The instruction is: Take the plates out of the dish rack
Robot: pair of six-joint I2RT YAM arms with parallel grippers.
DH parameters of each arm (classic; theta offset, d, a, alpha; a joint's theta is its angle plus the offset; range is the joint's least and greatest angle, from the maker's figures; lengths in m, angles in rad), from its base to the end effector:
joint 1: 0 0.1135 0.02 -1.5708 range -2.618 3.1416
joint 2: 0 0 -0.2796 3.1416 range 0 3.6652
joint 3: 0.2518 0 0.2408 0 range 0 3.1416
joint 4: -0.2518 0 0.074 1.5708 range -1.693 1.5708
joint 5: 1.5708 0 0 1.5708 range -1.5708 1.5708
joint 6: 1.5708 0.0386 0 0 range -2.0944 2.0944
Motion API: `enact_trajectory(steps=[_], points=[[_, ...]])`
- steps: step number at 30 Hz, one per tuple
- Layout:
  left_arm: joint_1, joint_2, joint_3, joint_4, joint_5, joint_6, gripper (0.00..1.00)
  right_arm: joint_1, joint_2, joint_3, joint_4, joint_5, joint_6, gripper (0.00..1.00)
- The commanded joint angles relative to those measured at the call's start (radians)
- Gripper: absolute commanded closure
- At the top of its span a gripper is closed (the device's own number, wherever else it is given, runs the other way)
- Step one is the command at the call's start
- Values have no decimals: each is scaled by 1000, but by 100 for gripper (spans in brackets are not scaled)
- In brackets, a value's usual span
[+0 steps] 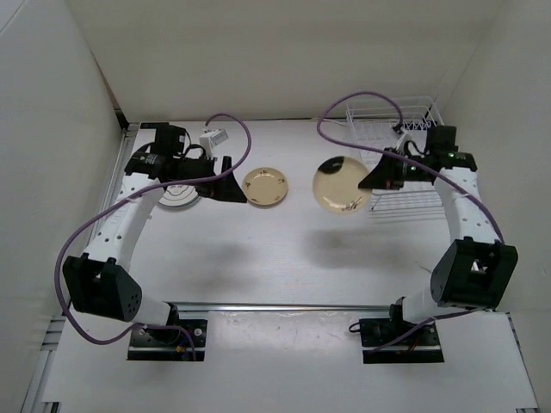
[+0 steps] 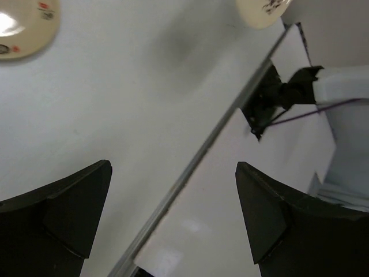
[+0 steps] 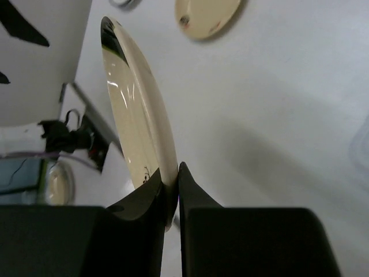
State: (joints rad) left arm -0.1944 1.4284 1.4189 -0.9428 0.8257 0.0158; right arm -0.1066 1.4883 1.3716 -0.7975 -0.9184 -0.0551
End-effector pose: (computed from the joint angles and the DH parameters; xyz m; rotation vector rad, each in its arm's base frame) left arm 0.2616 -0.0804 0.3664 0.5818 2.3354 -1.1078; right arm 0.2966 -0.0009 0.3474 -0.3177 2.2370 1.0368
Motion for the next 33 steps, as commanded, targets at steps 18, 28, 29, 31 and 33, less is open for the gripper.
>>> enact_trajectory(steps=[18, 28, 29, 31, 33], points=[[0, 159, -8, 50, 277, -45, 2, 270, 138, 29, 0, -83, -38, 100], [0, 199, 2, 50, 222, -45, 3, 461, 383, 317, 9, -62, -17, 100], [0, 199, 2, 50, 222, -45, 3, 470, 397, 331, 18, -71, -17, 100], [0, 208, 2, 50, 198, -45, 5, 493, 430, 374, 18, -71, 1, 100], [0, 217, 2, 50, 185, -45, 8, 493, 455, 397, 27, -92, 11, 100]])
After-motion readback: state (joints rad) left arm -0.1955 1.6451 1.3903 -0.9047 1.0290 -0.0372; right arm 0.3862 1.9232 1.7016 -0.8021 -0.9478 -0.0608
